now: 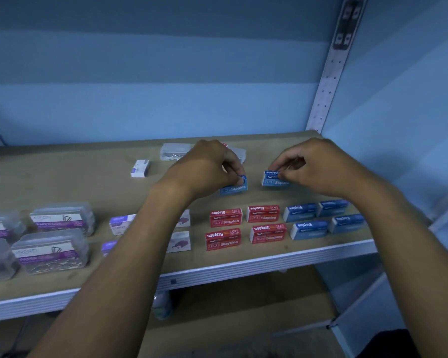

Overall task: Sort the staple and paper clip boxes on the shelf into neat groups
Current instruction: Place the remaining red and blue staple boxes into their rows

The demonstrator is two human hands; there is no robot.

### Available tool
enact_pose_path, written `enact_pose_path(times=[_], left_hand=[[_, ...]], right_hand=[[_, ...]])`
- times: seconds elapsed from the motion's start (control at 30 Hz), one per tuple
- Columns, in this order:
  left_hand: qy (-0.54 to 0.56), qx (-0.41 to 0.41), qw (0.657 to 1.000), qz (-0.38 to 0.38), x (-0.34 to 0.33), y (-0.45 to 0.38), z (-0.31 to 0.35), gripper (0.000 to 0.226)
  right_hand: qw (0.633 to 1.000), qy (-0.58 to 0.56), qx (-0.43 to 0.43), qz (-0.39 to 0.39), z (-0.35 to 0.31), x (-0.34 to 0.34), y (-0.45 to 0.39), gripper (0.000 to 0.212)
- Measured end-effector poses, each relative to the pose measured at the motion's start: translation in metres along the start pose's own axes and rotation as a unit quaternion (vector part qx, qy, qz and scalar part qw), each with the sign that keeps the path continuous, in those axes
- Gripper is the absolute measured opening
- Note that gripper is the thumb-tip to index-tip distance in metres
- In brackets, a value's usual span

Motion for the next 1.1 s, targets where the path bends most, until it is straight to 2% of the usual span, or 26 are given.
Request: enact_pose_path(times=[0.47,1.1], left_hand=[[-0.002,-0.069,0.998,-0.006,-0.046,-0.025,0.057,0.012],[-0.022,-0.11,0.993,-0.025,-0.079,-0.036,0.079,0.014]], right_hand=[[0.998,-0.003,-0.065,0.007,0.063,0.029,0.031,0.025],[0.995,-0.006,-0.093,-0.028,0.092,0.023,0.041,0.022]])
Point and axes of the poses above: each hand's wrist, its own y-axis away from the middle knuckle, its own x-axis out of the back of the hand, z = x × y, the point moved 8 cm from there along -y, towards the middle knuckle, and after that the axes turned 1 degree about x, right-handed, at the moved point
